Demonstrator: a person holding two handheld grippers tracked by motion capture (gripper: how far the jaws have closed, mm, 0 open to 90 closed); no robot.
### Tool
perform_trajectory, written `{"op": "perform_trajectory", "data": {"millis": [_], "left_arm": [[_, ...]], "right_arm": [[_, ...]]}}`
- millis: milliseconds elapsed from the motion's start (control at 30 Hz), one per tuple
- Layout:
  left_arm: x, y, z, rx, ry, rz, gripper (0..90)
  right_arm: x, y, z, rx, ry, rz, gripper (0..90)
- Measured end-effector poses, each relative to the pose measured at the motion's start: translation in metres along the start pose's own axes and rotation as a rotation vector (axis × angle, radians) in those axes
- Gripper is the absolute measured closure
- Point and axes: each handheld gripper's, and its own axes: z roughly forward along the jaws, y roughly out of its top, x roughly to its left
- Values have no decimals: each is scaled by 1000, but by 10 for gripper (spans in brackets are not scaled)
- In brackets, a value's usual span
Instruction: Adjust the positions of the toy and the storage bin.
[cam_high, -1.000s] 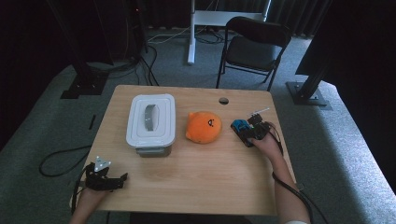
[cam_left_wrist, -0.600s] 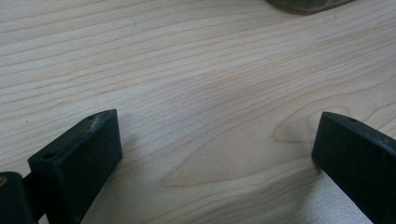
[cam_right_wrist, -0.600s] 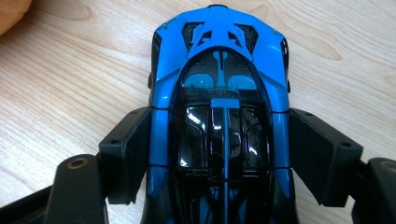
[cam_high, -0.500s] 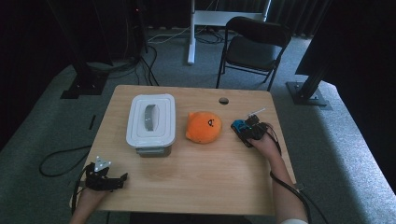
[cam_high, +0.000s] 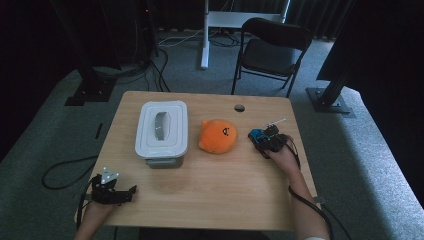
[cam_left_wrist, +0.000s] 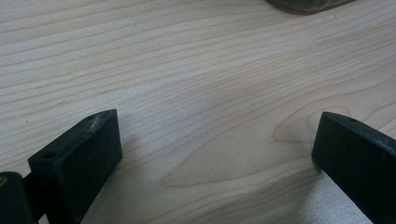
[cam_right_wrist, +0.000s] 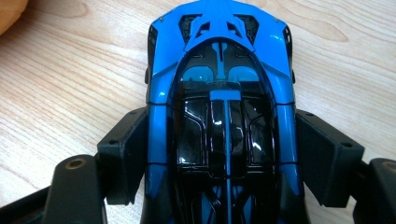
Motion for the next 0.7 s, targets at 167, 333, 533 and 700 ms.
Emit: {"op": "perform_trajectory", "data": {"millis": [167, 333, 533, 700], "left_arm": [[0, 0, 0, 0, 0, 0, 19], [0, 0, 0, 0, 0, 0, 19], [0, 0, 0, 0, 0, 0, 20], [0, 0, 0, 0, 0, 0, 19]], "right_arm": [[-1, -3, -8, -17, -14, 39, 278], [-3, -7, -16, 6, -19, 66, 278], [-14, -22, -36, -31, -17, 169, 279], [-20, -35, -56, -37, -59, 225, 278]]}}
